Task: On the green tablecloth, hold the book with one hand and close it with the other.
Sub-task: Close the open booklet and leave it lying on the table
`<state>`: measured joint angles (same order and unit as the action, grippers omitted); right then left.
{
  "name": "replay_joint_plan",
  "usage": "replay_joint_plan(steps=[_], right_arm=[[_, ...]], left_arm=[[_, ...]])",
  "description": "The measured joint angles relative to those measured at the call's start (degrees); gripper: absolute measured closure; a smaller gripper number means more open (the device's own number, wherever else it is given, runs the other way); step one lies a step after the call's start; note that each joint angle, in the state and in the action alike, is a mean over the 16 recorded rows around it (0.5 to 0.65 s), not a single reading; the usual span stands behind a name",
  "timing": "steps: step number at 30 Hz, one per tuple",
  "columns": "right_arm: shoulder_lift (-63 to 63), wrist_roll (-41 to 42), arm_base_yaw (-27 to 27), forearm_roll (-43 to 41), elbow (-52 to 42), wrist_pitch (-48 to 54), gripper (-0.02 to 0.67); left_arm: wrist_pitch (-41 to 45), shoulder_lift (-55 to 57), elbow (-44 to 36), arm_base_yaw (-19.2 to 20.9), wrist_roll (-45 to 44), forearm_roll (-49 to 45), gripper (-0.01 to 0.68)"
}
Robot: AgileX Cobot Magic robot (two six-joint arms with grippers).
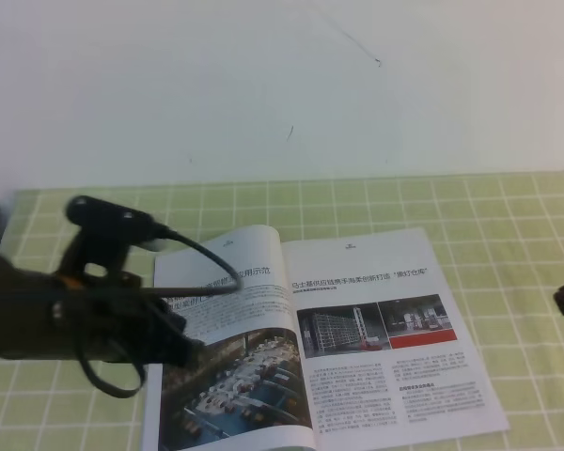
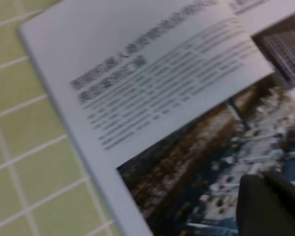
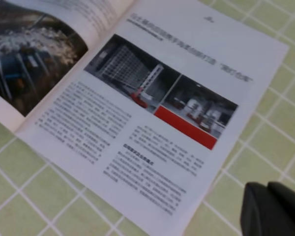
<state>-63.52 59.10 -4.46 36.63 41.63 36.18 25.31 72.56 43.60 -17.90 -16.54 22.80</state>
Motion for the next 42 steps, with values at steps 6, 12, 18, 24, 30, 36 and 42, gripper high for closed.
replay_joint_plan(steps=[6,12,18,24,30,36,42], right_arm=[[-11.5,7.1,-5.2,3.9,1.9,-4.7,0.652],[-23.6,9.8,-8.8,5.0,4.1,-10.1,0.652],[-34.3,10.5,-9.8,5.3,6.3,-13.1,0.652],[-40.3,10.5,-9.8,5.6,7.6,-14.1,0.652],[-41.9,10.5,-9.9,5.7,8.0,-14.2,0.652],[-42.0,10.5,-9.9,5.9,8.1,-14.1,0.652],[-42.0,10.5,-9.9,6.3,8.1,-13.7,0.652]], left_arm=[[3.7,7.0,5.3,-7.1,1.2,-3.4,0.676],[5.3,10.7,7.9,-8.7,6.3,-8.4,0.676],[5.1,11.7,8.3,-6.1,12.8,-14.3,0.676],[4.8,13.3,8.4,-3.0,18.1,-20.6,0.676],[4.7,17.4,8.5,-1.2,21.0,-24.7,0.676],[4.4,23.2,9.1,-0.9,21.9,-26.6,0.676],[4.0,28.1,10.6,-2.9,22.6,-27.4,0.676]])
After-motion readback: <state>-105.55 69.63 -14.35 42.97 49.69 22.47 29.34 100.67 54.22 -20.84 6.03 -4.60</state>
